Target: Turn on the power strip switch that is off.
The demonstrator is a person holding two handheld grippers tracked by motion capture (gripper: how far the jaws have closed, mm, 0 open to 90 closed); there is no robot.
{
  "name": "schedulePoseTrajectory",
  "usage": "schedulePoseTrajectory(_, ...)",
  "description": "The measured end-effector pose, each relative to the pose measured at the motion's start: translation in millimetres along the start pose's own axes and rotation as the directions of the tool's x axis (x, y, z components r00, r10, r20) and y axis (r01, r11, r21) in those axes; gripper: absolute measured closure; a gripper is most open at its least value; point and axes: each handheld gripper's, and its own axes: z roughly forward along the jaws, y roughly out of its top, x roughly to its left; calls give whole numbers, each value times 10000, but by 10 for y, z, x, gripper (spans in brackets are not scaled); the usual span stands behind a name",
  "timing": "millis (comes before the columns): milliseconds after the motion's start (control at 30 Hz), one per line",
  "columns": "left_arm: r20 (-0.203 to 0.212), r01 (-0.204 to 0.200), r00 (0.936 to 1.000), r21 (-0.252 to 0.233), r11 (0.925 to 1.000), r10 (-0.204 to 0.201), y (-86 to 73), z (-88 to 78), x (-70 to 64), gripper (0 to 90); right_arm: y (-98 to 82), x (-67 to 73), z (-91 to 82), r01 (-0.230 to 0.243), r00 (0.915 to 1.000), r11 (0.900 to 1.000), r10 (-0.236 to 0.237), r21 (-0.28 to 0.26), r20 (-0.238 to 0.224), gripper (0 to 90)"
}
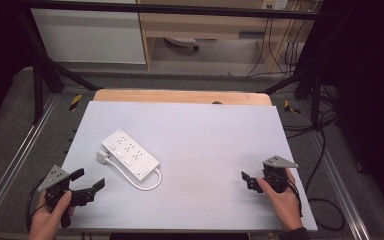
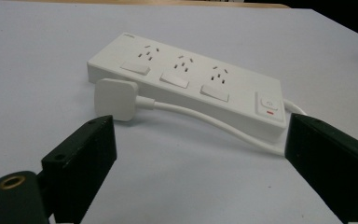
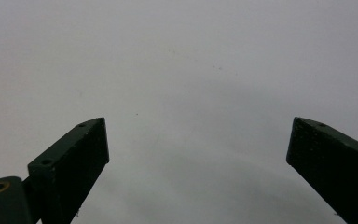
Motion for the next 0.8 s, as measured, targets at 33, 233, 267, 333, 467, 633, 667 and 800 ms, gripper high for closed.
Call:
schedulePoseTrajectory(33,17,-24,10000,-8,10000,24,4,-3,0,90,2,0,3,-16,10000,10000,16,-6,-37,62)
schedulePoseTrajectory(233,61,-28,10000,-62,10000,29,8,-8,4,90,13,3,2,48,9999,9999,-50,-115,-153,56)
schedulePoseTrajectory(267,70,-34,10000,-67,10000,35,9,-12,4,90,19,7,-5,7,9998,9999,-10,-153,-199,55)
schedulePoseTrajectory(333,82,-46,10000,-61,10000,47,10,-14,2,90,20,4,-6,65,9998,9998,-69,-183,-203,53)
schedulePoseTrajectory(467,120,-62,9999,12,10000,62,10,-10,-5,87,36,9,-21,-20,9995,9991,6,-427,-320,48)
schedulePoseTrajectory(633,129,-23,9999,95,10000,21,9,-6,5,86,57,16,-35,-65,9989,9989,44,-465,-462,48)
schedulePoseTrajectory(667,178,8,9998,105,9999,-10,10,-7,7,86,63,18,-37,-90,9988,9988,67,-477,-490,48)
schedulePoseTrajectory(800,318,18,9995,73,10000,-21,27,-9,-9,84,71,30,-42,-105,9983,9990,81,-426,-577,47)
